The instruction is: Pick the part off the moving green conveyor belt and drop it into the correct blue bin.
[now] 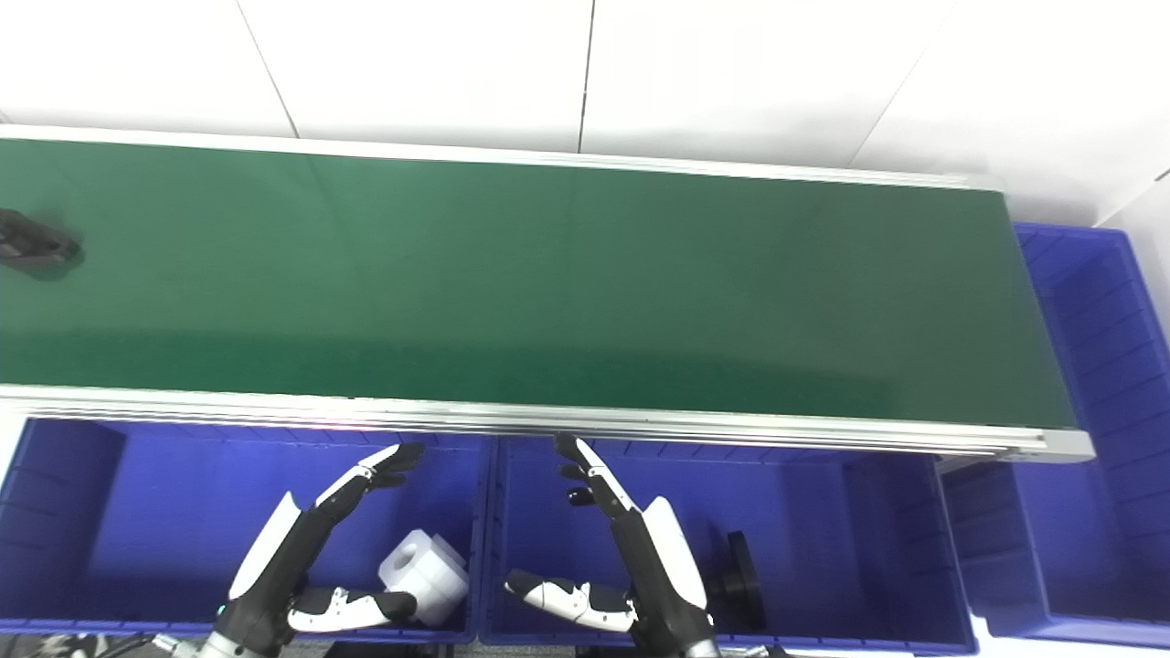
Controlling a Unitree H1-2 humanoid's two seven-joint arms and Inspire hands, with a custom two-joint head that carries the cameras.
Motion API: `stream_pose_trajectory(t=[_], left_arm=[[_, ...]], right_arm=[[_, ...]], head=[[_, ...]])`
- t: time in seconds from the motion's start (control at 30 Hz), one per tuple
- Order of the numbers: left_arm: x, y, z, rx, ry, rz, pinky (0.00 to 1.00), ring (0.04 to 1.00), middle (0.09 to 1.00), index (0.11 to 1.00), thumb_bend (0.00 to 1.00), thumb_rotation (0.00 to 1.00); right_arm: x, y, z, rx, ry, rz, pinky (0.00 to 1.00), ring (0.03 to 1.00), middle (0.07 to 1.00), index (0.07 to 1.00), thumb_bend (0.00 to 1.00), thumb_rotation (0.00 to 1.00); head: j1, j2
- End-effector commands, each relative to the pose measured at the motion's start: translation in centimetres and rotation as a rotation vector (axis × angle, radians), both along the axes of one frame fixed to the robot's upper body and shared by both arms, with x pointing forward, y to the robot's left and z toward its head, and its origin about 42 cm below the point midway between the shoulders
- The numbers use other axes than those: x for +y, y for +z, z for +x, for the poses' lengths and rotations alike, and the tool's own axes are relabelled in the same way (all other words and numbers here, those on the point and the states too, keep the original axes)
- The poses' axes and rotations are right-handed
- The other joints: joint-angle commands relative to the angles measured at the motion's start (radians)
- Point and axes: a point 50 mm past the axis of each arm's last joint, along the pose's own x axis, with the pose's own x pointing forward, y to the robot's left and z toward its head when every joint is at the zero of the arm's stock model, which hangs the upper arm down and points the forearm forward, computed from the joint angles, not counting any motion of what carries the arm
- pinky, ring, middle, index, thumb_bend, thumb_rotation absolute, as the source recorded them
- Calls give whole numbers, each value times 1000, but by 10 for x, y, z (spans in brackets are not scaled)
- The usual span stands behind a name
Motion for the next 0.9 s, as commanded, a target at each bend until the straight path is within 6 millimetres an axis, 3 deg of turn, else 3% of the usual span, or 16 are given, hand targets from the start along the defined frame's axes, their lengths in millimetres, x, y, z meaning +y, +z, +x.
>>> stream_pose_trajectory(t=[0.0, 0.87], left_arm=[[1, 6, 1, -42, -7, -12, 809, 859, 880, 866, 676, 622], [0, 6, 1, -48, 0, -12, 803, 857, 878, 866, 681, 620]], right_arm=[[0, 7, -3, -35, 3, 30, 763, 862, 913, 938, 594, 388], [0, 6, -2, -38, 2, 31, 767, 861, 907, 933, 600, 406]], head=[[1, 1], [9, -4]])
